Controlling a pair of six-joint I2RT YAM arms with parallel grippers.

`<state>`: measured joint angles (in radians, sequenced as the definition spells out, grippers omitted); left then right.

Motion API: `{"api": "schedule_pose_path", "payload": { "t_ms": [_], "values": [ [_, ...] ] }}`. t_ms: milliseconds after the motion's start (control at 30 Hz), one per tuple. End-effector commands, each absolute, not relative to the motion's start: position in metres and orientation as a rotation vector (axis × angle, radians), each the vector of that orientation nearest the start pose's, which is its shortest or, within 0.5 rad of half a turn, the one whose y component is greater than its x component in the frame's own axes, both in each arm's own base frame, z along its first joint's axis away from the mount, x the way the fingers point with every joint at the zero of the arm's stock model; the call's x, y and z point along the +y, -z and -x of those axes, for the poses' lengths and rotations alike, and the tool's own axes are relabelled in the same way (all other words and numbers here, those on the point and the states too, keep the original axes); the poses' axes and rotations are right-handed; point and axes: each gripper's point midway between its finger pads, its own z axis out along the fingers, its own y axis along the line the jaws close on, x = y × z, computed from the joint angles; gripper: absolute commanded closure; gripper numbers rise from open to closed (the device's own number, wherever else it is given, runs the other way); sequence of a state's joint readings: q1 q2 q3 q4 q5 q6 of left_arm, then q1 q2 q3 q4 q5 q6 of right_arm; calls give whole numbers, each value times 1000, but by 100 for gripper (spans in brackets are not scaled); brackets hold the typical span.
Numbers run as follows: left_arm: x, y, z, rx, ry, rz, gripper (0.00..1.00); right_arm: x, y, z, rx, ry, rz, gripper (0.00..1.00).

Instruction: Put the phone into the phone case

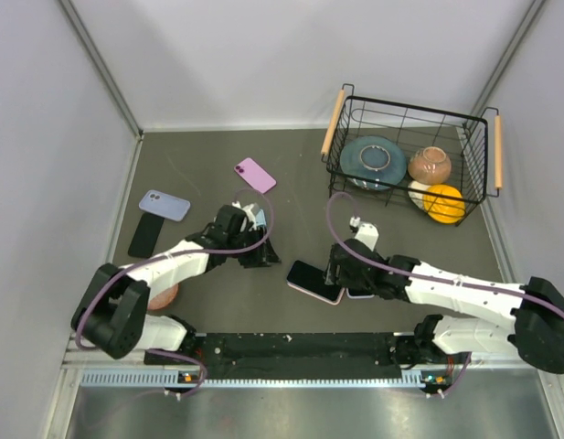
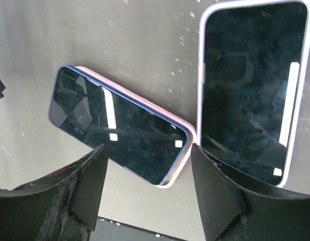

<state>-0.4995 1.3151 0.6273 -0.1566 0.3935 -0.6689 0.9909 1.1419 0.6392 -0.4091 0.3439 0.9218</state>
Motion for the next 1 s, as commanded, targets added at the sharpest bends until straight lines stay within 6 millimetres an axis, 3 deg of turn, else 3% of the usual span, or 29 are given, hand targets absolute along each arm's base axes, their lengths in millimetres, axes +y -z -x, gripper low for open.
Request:
{"api": "schedule_pose_path", "payload": {
  "t_ms": [0, 467, 633, 867, 900, 967],
  "values": [
    [-253, -86, -248, 2480, 996, -62, 56, 213, -72, -177, 2443, -469, -324, 36],
    [-265, -55, -246, 2546, 953, -102, 67, 222, -51, -158, 2519, -528, -415, 40],
    [-271, -55, -244, 2534, 972, -124, 72, 223, -40, -156, 2539, -497, -431, 40],
    [-275, -48, -232, 2561, 989, -155, 86, 238, -37, -160, 2548, -513, -411, 40],
    [-275, -47, -231, 2563, 991, -156, 95, 239, -36, -160, 2552, -511, -408, 40],
    [-278, -43, -225, 2583, 998, -165, 100, 245, -36, -161, 2554, -525, -403, 41]
  ]
}}
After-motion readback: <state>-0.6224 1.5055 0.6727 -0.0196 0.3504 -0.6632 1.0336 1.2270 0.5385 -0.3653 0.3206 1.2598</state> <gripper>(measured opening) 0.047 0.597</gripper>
